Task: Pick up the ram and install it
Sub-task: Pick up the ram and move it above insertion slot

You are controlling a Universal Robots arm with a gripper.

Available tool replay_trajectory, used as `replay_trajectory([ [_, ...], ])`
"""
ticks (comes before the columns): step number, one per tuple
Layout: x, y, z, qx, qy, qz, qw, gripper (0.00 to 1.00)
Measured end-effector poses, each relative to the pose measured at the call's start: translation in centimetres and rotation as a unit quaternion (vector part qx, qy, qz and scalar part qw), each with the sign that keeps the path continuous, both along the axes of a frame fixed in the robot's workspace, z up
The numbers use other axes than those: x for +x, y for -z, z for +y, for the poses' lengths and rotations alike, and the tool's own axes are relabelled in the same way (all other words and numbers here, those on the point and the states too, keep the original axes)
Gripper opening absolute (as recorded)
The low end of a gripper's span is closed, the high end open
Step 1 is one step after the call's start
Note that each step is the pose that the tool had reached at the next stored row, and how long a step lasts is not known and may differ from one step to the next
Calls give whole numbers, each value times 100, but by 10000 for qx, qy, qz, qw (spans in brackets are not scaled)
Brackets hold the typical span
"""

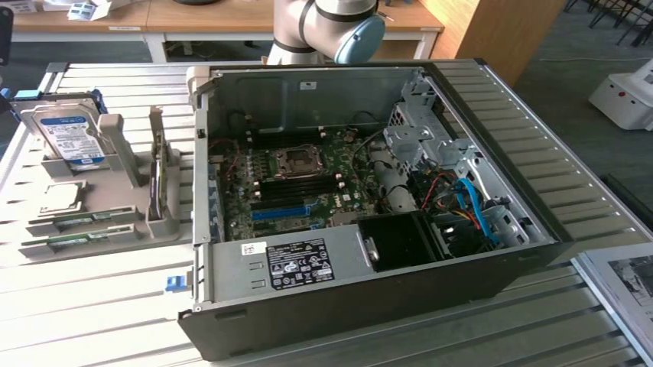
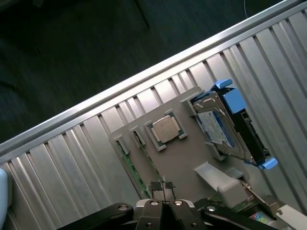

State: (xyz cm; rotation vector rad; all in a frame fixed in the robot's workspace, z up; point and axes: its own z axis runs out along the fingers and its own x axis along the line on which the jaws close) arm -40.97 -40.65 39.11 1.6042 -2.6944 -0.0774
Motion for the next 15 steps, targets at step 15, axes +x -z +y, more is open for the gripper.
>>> replay_trajectory([
  [15,0,0,0,0,-633,0,9980,10],
])
